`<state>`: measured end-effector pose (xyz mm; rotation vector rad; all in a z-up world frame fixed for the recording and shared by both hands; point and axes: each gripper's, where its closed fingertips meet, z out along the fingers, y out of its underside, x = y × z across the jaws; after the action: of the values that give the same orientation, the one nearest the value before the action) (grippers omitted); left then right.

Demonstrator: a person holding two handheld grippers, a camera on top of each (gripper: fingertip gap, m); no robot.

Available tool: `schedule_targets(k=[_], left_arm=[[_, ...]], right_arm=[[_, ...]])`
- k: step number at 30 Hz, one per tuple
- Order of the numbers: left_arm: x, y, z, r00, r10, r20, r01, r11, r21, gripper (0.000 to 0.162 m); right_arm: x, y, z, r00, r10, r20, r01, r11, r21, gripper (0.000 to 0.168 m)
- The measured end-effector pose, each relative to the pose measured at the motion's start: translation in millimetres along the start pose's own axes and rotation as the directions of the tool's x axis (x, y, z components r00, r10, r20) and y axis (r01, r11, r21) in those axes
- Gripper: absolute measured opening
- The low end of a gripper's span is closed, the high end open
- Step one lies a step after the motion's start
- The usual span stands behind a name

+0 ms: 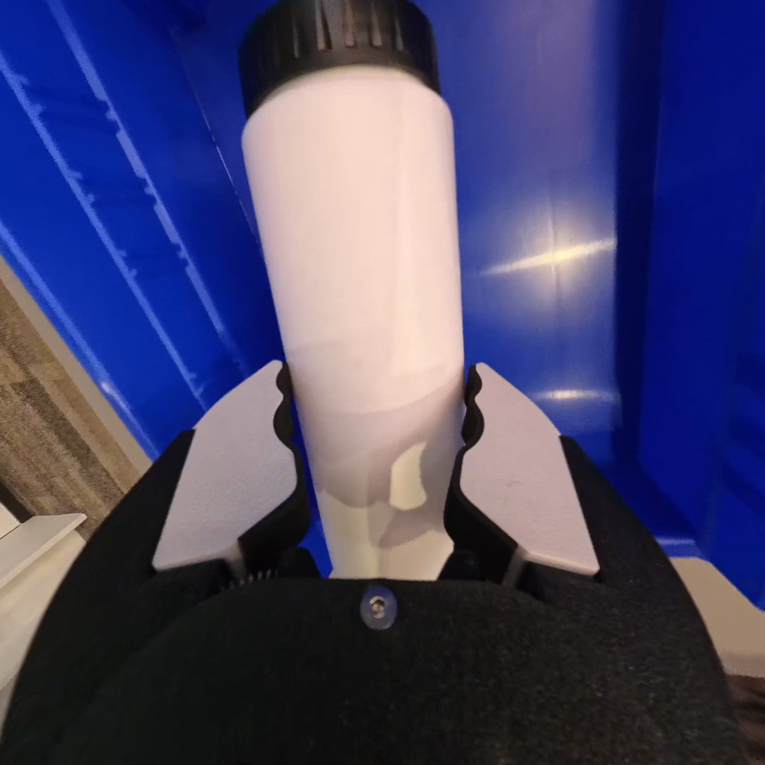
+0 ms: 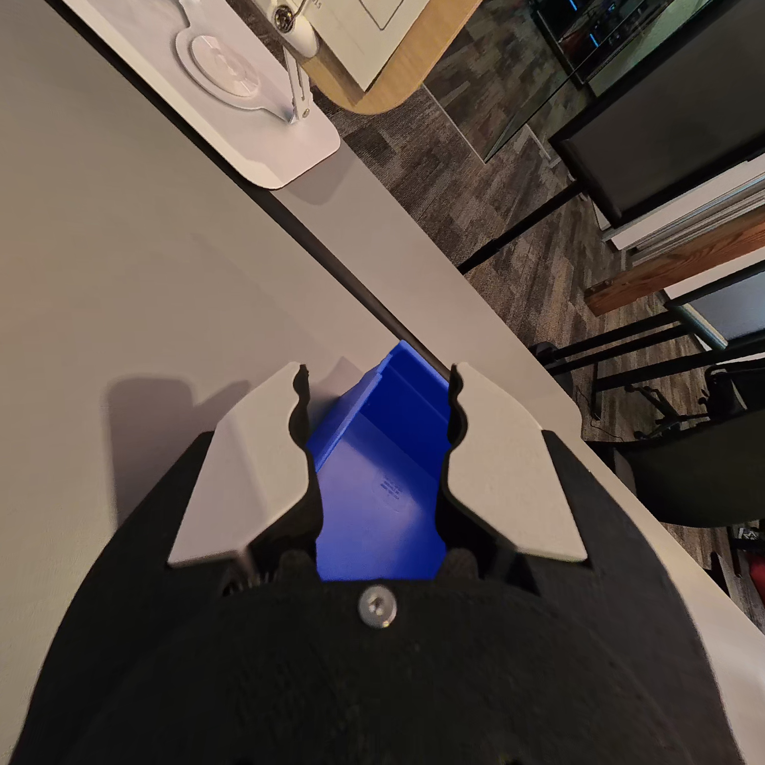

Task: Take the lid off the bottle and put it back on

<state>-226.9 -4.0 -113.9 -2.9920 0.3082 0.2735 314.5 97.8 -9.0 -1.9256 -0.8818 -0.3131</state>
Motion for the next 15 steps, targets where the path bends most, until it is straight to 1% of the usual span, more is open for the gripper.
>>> schedule_targets(k=[5, 8, 10, 11, 13, 15], left_arm=[[-9.2, -14.5, 16.2, 1.0, -0.026, 0.008, 0.025, 0.999, 0.021, 0.08], [-8.9, -30.2, 14.2, 0.999, -0.032, -0.036, 0.035, 0.995, 0.088, 0.082], [-15.8, -43.0, 11.4, 0.999, -0.029, -0.017, 0.031, 0.99, 0.136, 0.087], [-17.3, -46.7, 11.9, 0.999, -0.029, -0.022, 0.032, 0.99, 0.14, 0.087], [-18.8, -51.1, 15.2, 0.999, -0.031, -0.038, 0.035, 0.992, 0.125, 0.085], [-17.9, -55.3, 19.1, 0.999, -0.019, -0.05, 0.025, 0.993, 0.116, 0.079]], right_arm=[[-3.6, 4.3, 4.7, 1.0, -0.017, 0.006, 0.017, 1.0, -0.027, 0.066], [-5.6, 6.2, 7.5, 1.0, -0.026, 0.012, 0.026, 0.999, -0.04, 0.066], [-6.4, 6.8, 9.0, 1.0, -0.023, 0.015, 0.024, 0.999, -0.045, 0.067], [-6.9, 7.2, 9.7, 1.0, -0.022, 0.017, 0.023, 0.999, -0.046, 0.067], [-6.6, 8.9, 11.0, 1.0, -0.024, 0.014, 0.025, 0.998, -0.054, 0.067], [-5.9, 11.0, 11.9, 1.0, -0.025, 0.012, 0.026, 0.998, -0.062, 0.067]])
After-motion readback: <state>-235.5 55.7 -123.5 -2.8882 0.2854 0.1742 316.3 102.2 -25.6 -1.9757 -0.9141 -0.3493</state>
